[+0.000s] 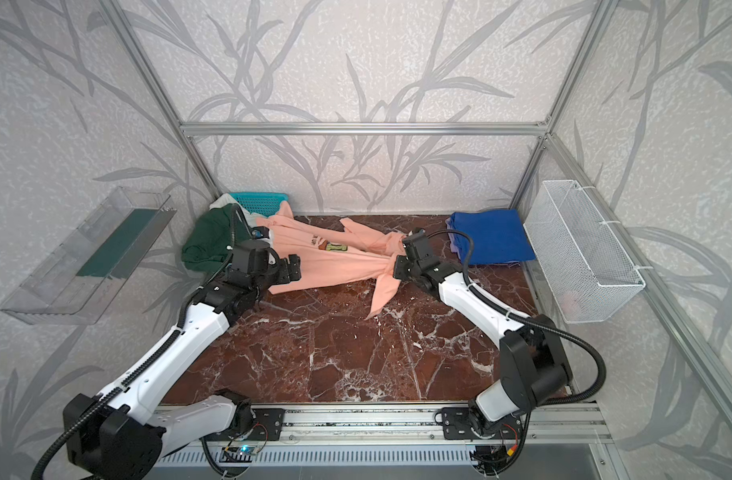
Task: Fold and stack the t-shirts
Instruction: 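Grasp the shirt hem with the right gripper while the left gripper holds the shirt, then pull the shirt corners apart with both grippers to spread it flat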
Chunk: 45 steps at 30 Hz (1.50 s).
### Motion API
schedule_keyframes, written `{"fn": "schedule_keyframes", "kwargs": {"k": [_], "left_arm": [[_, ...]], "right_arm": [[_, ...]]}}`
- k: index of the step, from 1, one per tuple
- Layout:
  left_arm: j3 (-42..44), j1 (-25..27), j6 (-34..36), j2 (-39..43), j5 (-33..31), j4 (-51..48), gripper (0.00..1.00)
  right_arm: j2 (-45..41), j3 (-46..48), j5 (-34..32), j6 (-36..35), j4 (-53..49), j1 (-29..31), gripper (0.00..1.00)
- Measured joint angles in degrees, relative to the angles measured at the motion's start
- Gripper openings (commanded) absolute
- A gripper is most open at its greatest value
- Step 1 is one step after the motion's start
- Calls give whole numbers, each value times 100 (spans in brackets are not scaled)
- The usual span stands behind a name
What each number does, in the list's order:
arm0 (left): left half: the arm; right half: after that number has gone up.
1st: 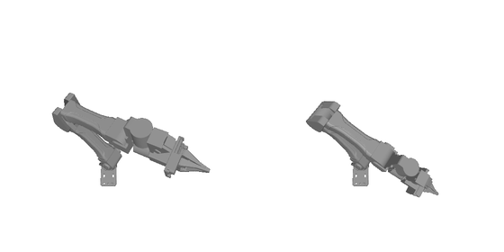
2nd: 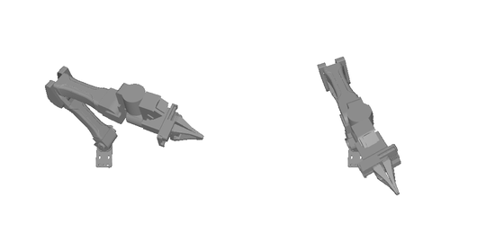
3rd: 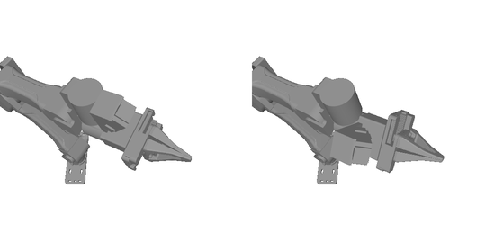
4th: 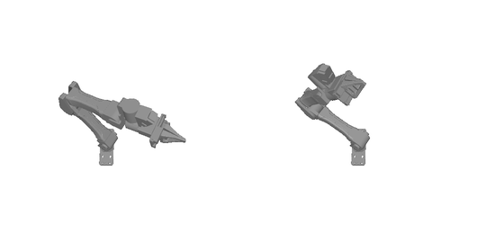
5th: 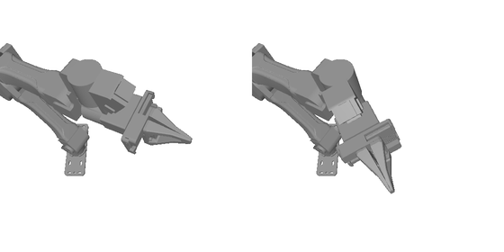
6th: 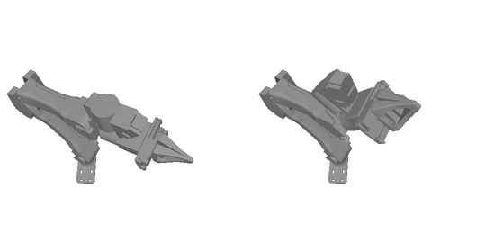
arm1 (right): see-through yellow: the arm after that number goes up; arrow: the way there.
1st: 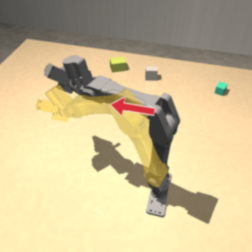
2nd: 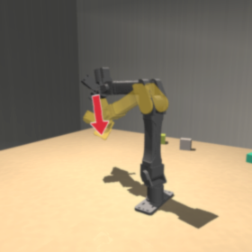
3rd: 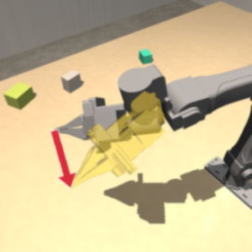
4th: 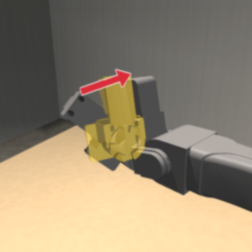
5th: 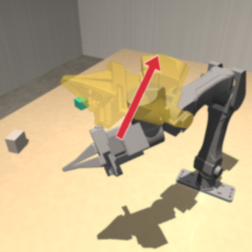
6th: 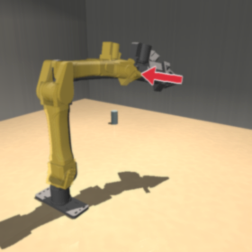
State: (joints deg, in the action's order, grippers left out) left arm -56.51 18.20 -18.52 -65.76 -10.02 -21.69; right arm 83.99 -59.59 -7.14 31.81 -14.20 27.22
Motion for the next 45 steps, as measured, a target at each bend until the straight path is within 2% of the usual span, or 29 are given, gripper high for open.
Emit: {"fn": "schedule_keyframes", "kwargs": {"k": [4, 8, 9, 12, 15, 17, 19, 24, 29, 37, 45], "left_arm": [[0, 0, 39, -7, 24, -22, 96], [0, 35, 33, -127, 149, 0, 96], [0, 57, 31, -192, 162, 7, 95], [7, 179, -4, -420, 223, 7, 95], [131, 289, -98, -544, 308, -11, 95], [337, 337, -186, -544, 378, -33, 95], [656, 350, -321, -487, 420, -50, 95], [1648, 350, -763, -142, 409, -109, 95], [2190, 334, -1056, 129, 264, -63, 92], [2337, 164, -1165, -275, 160, 249, 88], [2312, 7, -1257, -1043, 109, 544, 81]], "right_arm": [[-190, 570, -251, 33, -52, -282, 0], [-87, 675, -247, 105, -184, -533, 0], [-48, 675, -205, 127, -190, -608, 3], [96, 675, 20, 177, -243, -809, 15], [227, 673, 332, 205, -337, -1082, 48], [251, 632, 472, 173, -544, -1226, 58], [251, 522, 527, 114, -811, -1327, 63], [149, 411, 793, -13, -1202, -1322, 65], [-315, 962, 1191, 11, -1296, -1121, 65], [-763, 1908, 1530, 267, -1241, -691, 65], [-474, 1982, 1853, 382, -745, -514, 65]]}}
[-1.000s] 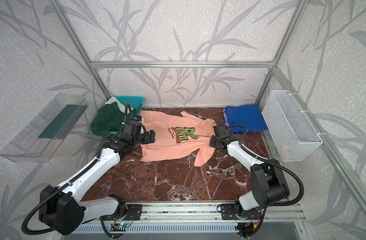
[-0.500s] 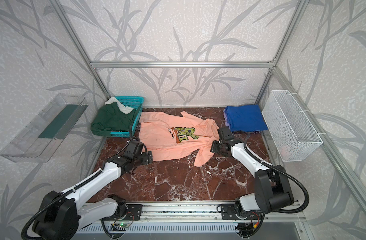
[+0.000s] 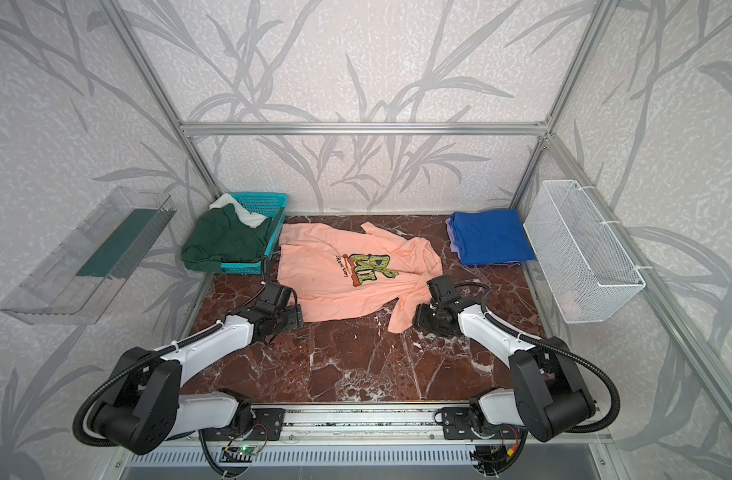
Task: Fold and stack the t-shirts
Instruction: 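Pull the shirt corners apart with both grippers to spread it flat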
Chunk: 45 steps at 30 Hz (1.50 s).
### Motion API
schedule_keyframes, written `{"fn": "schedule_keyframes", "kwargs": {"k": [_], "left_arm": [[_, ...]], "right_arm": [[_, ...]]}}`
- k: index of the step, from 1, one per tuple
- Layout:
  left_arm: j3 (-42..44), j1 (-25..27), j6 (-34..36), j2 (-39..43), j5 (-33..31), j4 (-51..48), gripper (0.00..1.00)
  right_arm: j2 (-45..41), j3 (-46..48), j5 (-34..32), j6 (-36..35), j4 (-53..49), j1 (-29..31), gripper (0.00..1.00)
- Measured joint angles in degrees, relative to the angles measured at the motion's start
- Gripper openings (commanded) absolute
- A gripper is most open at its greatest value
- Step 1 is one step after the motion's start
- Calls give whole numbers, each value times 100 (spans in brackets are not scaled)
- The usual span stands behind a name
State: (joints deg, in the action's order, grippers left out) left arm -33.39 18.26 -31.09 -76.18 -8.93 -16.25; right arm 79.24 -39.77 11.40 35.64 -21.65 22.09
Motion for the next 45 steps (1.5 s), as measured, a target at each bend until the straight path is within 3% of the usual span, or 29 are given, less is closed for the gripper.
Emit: {"fn": "schedule_keyframes", "kwargs": {"k": [8, 12, 17, 21, 22, 27, 28, 39, 45], "left_arm": [[-203, -238, -7, -570, 59, 179, 73], [-490, -398, 42, -872, 184, 179, 46], [-739, -494, 74, -1113, 321, 162, 33], [-752, -505, 70, -1084, 391, 63, 3], [-752, -505, 72, -1062, 402, 11, 0], [-752, -509, 66, -831, 396, -164, 0], [-752, -509, 63, -774, 393, -188, 0], [-752, -511, 63, -610, 352, -365, 0], [-767, -514, 59, -420, 299, -470, 0]], "right_arm": [[898, -612, 55, 11, 236, 378, 65], [1401, -1025, -87, -13, 162, 498, 58], [1799, -1473, -254, -44, -94, 566, 41], [1878, -1567, -389, -37, -251, 573, 25], [1884, -1567, -415, -31, -284, 573, 22], [1941, -1637, -562, -28, -435, 570, 7], [1980, -1685, -584, -33, -483, 570, 0], [2065, -1864, -695, -103, -817, 420, 0], [1456, -1644, -859, -131, -962, 280, 0]]}}
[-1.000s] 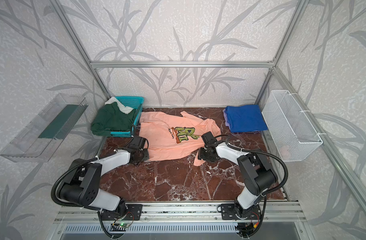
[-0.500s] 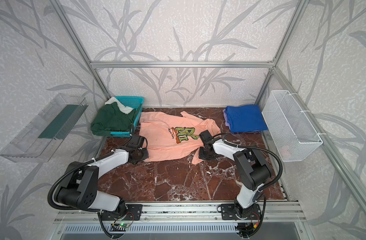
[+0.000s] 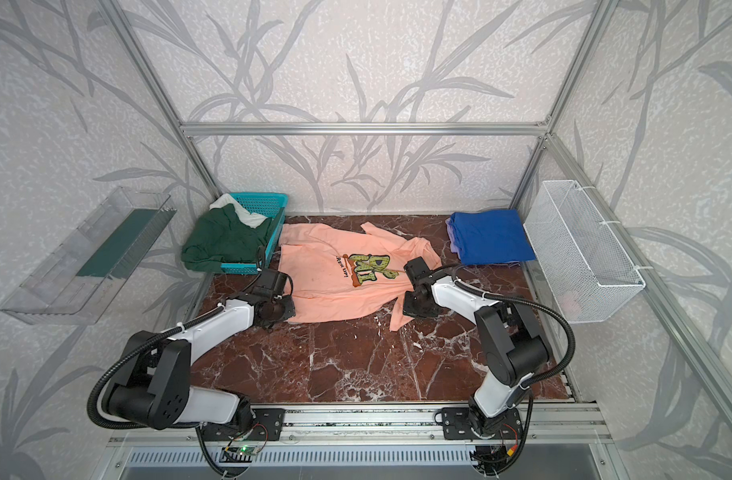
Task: Fold and stack the t-shirts
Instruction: 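Pull the shirt corners apart with both grippers to spread it flat, then drag the shirt hem toward the robot with both grippers to straighten it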
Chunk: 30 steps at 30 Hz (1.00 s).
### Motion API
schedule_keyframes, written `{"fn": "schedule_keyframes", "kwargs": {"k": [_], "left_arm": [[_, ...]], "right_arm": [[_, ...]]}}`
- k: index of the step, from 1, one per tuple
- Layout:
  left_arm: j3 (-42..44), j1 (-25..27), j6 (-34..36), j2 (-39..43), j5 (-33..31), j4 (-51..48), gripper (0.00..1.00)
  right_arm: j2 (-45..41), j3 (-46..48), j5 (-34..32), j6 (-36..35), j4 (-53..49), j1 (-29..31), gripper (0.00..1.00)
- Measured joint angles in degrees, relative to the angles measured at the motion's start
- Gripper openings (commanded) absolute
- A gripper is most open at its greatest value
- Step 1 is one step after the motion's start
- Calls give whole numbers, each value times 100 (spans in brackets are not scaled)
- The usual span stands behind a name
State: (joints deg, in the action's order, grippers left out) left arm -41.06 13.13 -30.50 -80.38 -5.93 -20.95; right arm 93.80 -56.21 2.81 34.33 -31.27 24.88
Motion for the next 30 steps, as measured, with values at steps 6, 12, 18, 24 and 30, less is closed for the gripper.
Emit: {"fn": "schedule_keyframes", "kwargs": {"k": [6, 12, 18, 24, 30], "left_arm": [[-7, 0, -20, 286, -39, -85, 0], [-7, 0, -94, 610, -116, -173, 0], [120, 0, -149, 1176, -120, -114, 0], [90, -2, -114, 1071, -35, -24, 0], [-1832, -68, 105, -437, 238, 28, 0]], "right_arm": [[-855, 538, -101, 85, -59, -284, 0], [-1803, 979, -411, 306, -433, -472, 0], [-2918, 1228, -837, 505, -879, -514, 0], [-3464, 1604, -844, 501, -592, -667, 0], [-1941, 337, -586, 232, 68, -1008, 0]]}}
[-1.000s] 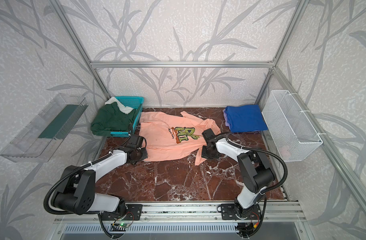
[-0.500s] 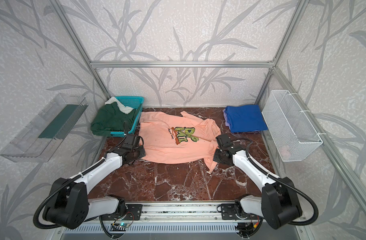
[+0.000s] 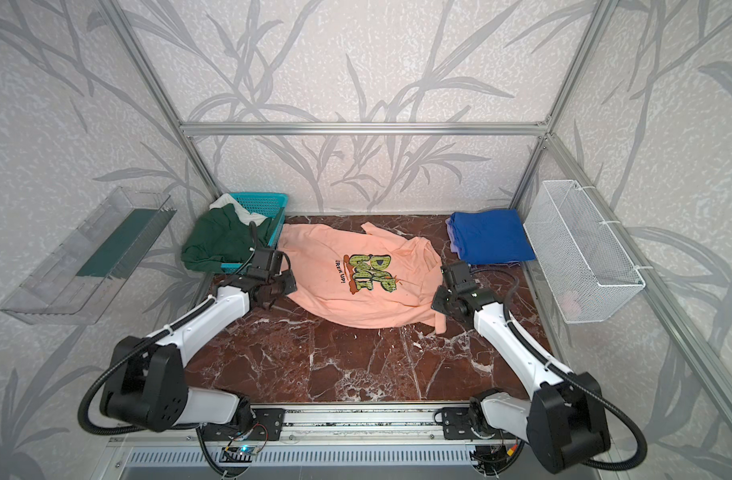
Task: Fold and stack the t-shirts
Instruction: 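Drag the shirt hem toward the robot with both grippers to straighten it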
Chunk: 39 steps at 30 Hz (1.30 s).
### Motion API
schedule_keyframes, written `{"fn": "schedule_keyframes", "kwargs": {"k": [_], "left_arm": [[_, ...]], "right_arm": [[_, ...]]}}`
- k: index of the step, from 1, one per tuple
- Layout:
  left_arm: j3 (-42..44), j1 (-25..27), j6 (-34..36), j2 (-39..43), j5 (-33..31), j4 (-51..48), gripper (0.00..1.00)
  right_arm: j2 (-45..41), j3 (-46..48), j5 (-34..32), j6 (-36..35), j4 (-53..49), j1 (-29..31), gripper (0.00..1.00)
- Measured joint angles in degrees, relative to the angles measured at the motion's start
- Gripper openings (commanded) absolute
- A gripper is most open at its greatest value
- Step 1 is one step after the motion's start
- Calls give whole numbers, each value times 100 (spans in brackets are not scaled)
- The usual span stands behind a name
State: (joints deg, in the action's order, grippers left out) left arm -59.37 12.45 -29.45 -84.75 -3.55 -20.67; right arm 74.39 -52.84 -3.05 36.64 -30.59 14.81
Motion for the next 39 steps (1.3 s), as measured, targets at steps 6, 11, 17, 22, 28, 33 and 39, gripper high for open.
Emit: {"fn": "schedule_keyframes", "kwargs": {"k": [6, 11, 17, 22, 28, 33, 39], "left_arm": [[-3432, -219, 352, -1768, 356, -205, 0], [-6911, -396, 780, -3016, 402, -1266, 0], [-5442, -269, 955, -1154, 149, -1152, 0], [-1792, 72, 739, 1287, -310, -205, 0], [1080, 52, 133, 2533, -719, -105, 0], [2889, 74, -525, 3550, -800, -417, 0], [3764, 74, -1169, 4824, -857, -837, 0]], "right_arm": [[1622, -2566, 205, -470, 437, -531, 0], [2035, -4520, 214, -728, 466, -911, 0], [267, -3764, -153, -905, 568, -1021, 0], [-1687, -1711, -81, -704, 544, -992, 0], [-2706, 562, 223, -352, 98, -949, 0], [-3858, 1829, 428, 94, -809, -927, 0], [-5163, 2343, 643, 533, -1633, -916, 0]]}}
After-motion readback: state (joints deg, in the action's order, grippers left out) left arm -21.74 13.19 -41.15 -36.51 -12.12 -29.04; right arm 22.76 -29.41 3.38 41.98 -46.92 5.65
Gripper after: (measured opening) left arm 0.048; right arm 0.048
